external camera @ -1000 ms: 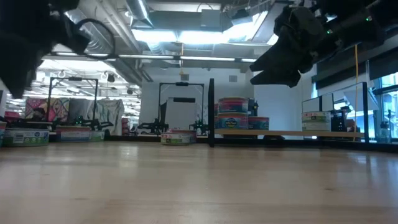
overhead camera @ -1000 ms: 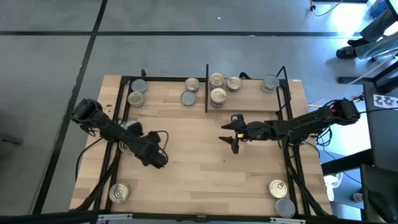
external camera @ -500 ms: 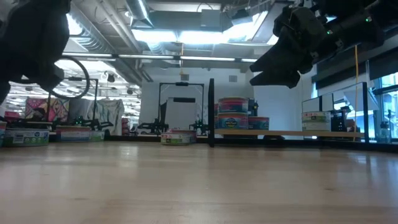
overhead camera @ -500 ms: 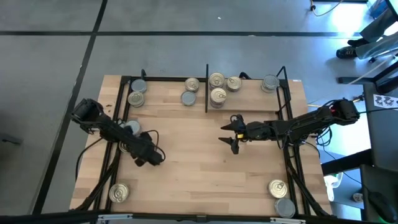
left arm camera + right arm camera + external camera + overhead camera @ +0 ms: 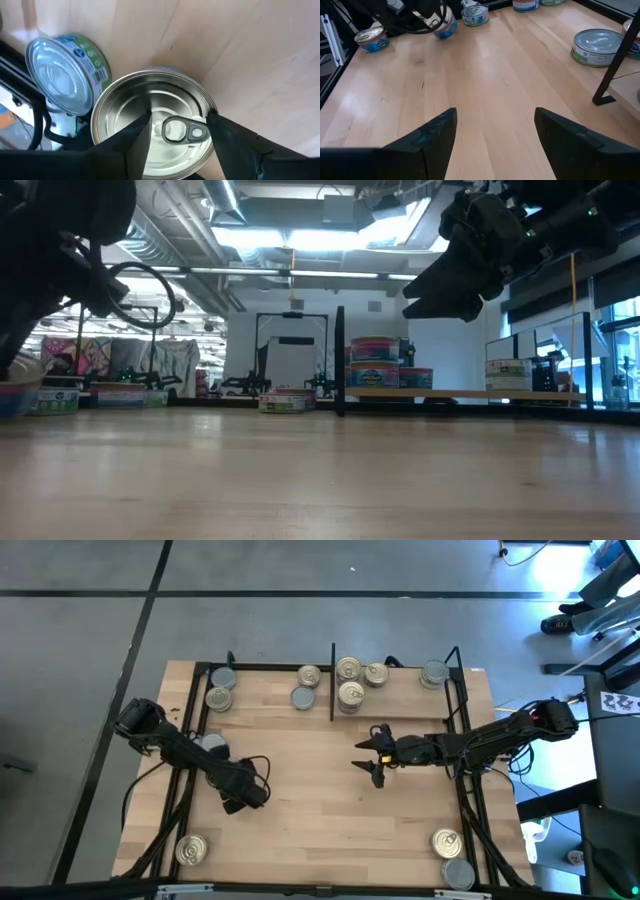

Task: Stack canned seafood by type on shelf
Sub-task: Stack the blue tuna can on top of the blue tuna can

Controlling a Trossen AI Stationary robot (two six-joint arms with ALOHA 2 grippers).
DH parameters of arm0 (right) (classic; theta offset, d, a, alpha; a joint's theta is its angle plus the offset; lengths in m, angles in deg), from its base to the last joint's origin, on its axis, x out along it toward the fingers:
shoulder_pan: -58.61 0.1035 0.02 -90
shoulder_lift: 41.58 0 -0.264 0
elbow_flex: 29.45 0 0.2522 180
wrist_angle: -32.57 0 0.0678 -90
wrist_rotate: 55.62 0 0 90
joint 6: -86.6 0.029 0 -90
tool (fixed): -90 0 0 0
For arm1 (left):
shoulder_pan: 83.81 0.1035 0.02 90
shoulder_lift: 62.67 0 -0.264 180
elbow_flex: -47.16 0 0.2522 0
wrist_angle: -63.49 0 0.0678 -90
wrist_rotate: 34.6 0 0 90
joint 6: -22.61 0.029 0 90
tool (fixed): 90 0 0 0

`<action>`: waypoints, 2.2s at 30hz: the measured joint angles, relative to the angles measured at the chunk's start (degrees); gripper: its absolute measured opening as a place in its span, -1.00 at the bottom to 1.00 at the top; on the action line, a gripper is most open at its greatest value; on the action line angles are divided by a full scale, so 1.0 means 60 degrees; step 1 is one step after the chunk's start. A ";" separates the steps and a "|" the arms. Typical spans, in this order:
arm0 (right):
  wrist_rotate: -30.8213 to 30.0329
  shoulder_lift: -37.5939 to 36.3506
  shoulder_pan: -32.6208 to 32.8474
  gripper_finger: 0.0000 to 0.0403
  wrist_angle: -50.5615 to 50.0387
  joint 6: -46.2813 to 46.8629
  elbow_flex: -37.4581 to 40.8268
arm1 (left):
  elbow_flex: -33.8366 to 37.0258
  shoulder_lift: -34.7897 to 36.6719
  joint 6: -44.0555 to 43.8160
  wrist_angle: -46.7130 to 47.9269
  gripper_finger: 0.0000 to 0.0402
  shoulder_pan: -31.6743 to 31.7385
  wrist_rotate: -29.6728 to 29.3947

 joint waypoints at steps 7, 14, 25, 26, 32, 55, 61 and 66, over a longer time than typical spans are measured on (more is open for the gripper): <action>0.0002 0.0000 0.0000 0.33 -0.0078 0.0000 0.0000 | -0.0029 0.0038 0.0568 -0.0606 -0.02 0.0002 -0.0183; 0.0004 0.0000 0.0000 0.33 -0.0119 0.0000 0.0000 | 0.0015 0.0623 0.0772 -0.1195 -0.04 0.0004 -0.0160; 0.0003 0.0000 -0.0007 0.33 -0.0125 -0.0004 0.0000 | 0.0015 0.1002 0.0967 -0.2778 -0.07 0.0145 -0.0336; 0.0001 0.0000 -0.0007 0.33 -0.0127 -0.0004 0.0000 | 0.0015 0.1002 0.1041 -0.2800 -0.07 0.0191 -0.0336; 0.0001 0.0000 -0.0007 0.33 -0.0131 -0.0004 0.0000 | -0.0391 0.1209 0.1013 -0.3357 -0.07 0.0834 -0.0470; 0.0005 0.0000 -0.0007 0.33 -0.0267 -0.0016 0.0000 | 0.0669 0.1216 0.2446 -0.4671 -0.07 0.0146 -0.0308; 0.0005 0.0000 -0.0007 0.33 -0.0264 -0.0015 0.0000 | 0.0809 0.0912 0.4343 -0.7374 -0.07 0.0838 -0.0826; 0.0005 0.0000 -0.0007 0.33 -0.0270 -0.0032 0.0000 | 0.0630 -0.0335 0.6279 -0.9438 -0.07 0.1730 -0.0795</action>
